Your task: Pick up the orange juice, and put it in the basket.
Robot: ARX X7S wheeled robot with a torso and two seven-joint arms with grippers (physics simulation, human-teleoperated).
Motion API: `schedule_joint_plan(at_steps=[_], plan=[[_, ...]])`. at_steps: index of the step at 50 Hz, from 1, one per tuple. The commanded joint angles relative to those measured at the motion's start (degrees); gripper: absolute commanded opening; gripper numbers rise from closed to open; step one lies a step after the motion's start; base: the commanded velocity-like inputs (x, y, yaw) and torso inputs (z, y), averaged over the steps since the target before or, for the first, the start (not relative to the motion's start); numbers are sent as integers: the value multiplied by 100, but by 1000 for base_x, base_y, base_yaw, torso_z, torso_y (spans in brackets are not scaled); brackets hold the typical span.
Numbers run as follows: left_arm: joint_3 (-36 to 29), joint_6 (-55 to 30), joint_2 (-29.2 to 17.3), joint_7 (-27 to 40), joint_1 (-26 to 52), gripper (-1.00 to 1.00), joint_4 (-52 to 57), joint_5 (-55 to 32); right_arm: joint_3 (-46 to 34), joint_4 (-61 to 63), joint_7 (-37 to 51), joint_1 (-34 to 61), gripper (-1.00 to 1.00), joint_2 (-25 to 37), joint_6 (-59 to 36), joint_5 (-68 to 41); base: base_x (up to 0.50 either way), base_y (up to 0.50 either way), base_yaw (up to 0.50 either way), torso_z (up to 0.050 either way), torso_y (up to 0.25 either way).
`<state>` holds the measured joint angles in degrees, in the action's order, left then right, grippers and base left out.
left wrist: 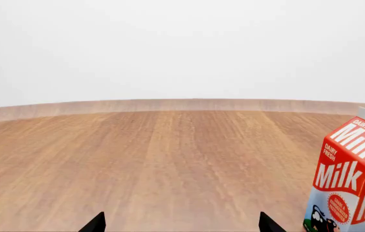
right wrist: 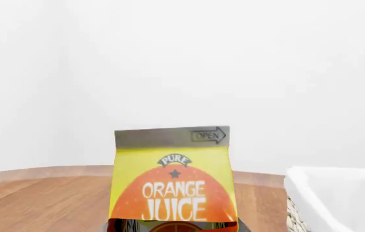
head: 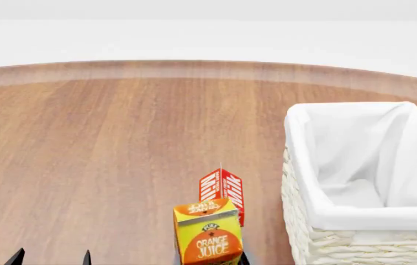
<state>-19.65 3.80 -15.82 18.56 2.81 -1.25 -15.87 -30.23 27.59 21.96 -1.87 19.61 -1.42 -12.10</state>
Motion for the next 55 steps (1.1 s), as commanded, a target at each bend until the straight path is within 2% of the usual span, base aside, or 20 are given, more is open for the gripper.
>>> schedule_joint_plan(at_steps=[1, 23, 55], plan=[[-19, 7, -14, 16, 5, 100, -2, -14, 156, 648, 137, 234, -100, 97, -463, 253, 0, 0, 0, 0, 0], [-54, 19, -38, 46, 15, 100, -6, -39, 534, 1391, 349, 741, -100, 224, -1180, 151, 0, 0, 0, 1, 0], [-104, 37, -73, 87, 29, 100, -12, -74, 1097, 1503, 492, 1549, -100, 359, -1892, -79, 0, 0, 0, 0, 1]])
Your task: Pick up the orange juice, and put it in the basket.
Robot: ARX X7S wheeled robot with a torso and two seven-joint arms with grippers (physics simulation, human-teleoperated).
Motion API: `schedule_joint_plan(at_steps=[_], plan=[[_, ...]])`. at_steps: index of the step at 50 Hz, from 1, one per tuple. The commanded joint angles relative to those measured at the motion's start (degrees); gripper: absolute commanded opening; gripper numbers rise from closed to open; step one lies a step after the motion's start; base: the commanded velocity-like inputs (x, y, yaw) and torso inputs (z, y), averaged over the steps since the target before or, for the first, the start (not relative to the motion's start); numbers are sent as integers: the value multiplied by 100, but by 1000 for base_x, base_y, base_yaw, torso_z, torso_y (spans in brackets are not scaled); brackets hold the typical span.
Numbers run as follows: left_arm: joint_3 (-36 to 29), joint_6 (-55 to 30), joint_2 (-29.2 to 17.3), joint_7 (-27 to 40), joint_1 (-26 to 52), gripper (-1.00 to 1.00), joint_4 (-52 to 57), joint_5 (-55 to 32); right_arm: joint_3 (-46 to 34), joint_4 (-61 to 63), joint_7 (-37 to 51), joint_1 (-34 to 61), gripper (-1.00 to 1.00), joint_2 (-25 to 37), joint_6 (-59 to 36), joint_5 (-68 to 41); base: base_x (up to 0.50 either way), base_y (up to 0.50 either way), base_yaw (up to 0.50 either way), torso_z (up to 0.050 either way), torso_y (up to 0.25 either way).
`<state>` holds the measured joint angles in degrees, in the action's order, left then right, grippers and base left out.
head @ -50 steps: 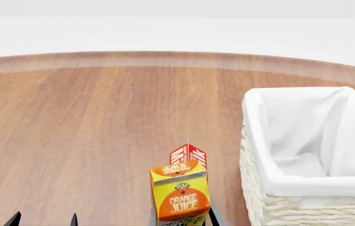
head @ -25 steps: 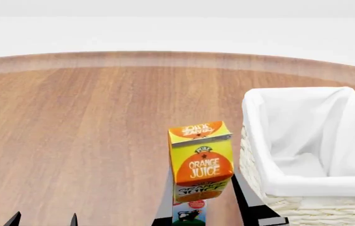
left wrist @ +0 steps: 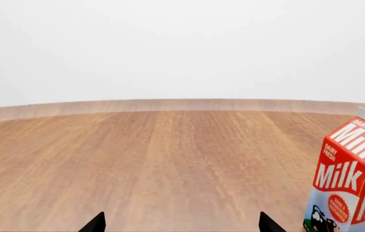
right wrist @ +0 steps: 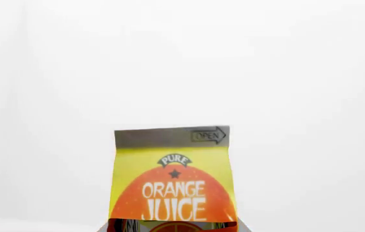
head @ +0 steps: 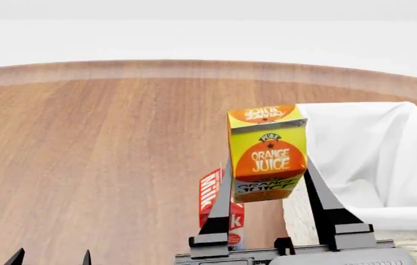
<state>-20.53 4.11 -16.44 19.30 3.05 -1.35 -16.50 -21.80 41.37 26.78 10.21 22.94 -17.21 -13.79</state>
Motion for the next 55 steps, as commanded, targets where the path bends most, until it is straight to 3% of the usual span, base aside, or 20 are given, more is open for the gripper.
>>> schedule_joint_plan(at_steps=[1, 30, 55], plan=[[-17, 6, -12, 15, 5, 100, -2, -12, 306, 107, 21, 382, -100, 15, -318, 53, 0, 0, 0, 0, 0], [-60, 22, -42, 50, 17, 100, -7, -42, 729, -537, 10, 1084, -100, 20, -545, -227, 0, 0, 0, 0, 1], [-95, 35, -66, 79, 27, 100, -11, -67, 959, -2040, -51, 1663, -100, -92, -364, -240, 0, 0, 0, 0, 0]])
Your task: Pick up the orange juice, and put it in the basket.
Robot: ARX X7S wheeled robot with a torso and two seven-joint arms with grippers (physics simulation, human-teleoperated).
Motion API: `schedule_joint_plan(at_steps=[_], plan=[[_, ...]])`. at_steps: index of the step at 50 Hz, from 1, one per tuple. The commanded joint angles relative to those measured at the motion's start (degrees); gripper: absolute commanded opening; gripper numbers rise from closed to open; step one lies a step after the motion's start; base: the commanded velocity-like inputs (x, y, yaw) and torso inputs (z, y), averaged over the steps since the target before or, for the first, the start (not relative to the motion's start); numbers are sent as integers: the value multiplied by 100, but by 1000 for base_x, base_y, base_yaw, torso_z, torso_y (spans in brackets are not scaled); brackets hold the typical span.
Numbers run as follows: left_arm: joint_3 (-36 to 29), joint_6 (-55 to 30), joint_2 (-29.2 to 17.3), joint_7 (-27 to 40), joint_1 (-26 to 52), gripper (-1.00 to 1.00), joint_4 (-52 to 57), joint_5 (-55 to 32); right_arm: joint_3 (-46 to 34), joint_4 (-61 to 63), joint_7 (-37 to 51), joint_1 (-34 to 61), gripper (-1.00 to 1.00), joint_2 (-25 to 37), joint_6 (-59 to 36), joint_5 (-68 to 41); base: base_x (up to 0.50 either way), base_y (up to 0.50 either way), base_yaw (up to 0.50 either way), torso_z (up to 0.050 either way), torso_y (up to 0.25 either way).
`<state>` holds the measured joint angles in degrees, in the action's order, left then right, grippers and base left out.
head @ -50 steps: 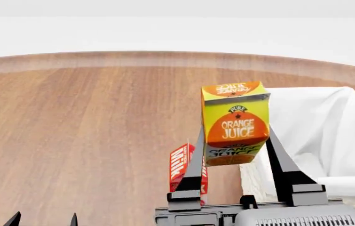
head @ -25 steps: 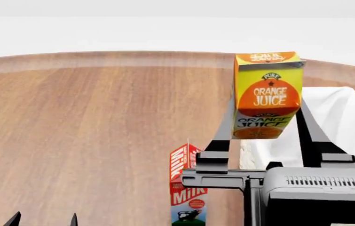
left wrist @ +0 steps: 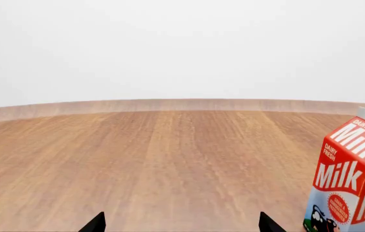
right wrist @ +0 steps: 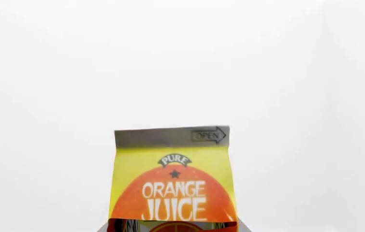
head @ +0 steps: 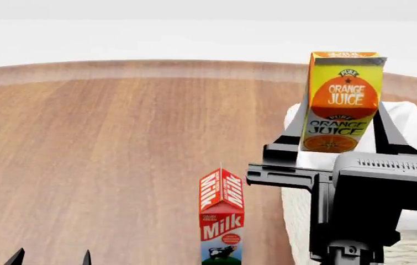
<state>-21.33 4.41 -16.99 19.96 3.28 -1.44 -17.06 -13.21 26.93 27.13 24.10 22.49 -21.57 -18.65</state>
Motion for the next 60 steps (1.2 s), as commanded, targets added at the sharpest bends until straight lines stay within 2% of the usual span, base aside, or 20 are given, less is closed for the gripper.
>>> schedule_joint_plan(at_steps=[1, 38, 46, 60], plan=[[-16, 6, -11, 13, 5, 100, -2, -11, 108, -667, -97, 300, -100, -52, 79, 238, 0, 0, 0, 0, 0], [-66, 25, -45, 54, 19, 100, -8, -46, 102, -3309, -243, 1268, -100, -357, 756, 485, 0, 0, 0, 0, 1], [-76, 29, -52, 63, 22, 100, -9, -53, 80, -4249, -292, 1592, -100, -481, 1103, 588, 0, 0, 0, 0, 1], [-94, 35, -64, 78, 28, 100, -11, -66, 50, -5007, -376, 1914, -100, -570, 1340, 626, 0, 0, 0, 1, 1]])
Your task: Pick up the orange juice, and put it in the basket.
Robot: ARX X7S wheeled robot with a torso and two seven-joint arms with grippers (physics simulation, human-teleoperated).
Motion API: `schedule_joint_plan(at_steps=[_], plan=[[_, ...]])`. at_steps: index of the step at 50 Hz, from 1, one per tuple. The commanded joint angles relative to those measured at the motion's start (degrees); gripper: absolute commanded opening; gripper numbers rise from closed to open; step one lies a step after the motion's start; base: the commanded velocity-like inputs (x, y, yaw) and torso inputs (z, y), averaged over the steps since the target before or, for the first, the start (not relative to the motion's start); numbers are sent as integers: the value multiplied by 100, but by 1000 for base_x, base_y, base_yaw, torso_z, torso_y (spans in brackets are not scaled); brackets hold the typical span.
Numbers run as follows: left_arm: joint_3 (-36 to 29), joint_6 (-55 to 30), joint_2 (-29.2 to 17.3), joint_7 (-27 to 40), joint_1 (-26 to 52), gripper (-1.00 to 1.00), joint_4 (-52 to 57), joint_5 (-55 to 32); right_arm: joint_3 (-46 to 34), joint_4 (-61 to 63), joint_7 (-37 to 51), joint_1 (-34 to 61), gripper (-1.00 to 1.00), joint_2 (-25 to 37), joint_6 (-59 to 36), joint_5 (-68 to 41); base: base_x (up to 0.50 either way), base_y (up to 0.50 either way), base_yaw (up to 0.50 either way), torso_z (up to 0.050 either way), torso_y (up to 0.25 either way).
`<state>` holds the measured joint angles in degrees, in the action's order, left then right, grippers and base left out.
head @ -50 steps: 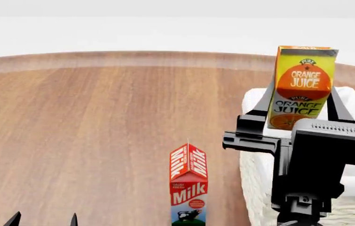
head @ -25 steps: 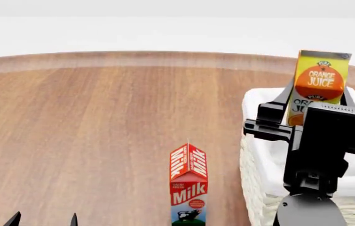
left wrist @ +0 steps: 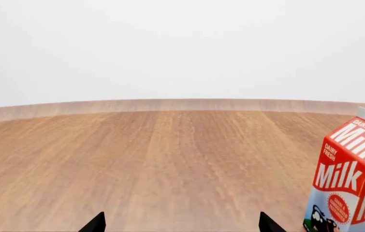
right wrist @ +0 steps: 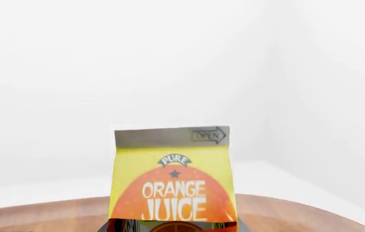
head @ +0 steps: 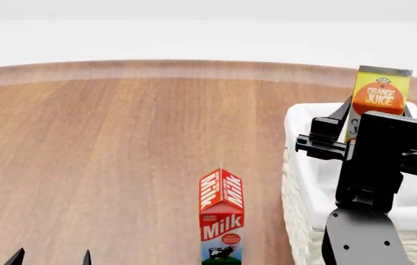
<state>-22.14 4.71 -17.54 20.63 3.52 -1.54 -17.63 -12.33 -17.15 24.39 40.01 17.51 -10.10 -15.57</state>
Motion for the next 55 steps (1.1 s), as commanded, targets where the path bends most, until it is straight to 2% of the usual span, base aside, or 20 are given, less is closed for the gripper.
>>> schedule_joint_plan(at_steps=[1, 55], plan=[[-15, 6, -10, 12, 4, 100, -2, -10, -46, -666, -102, 341, -100, -81, 223, 333, 0, 0, 0, 0, 0], [-82, 31, -55, 66, 25, 100, -10, -56, -181, -3455, -149, 1202, -100, -414, 1627, 632, 0, 0, 0, 0, 1]])
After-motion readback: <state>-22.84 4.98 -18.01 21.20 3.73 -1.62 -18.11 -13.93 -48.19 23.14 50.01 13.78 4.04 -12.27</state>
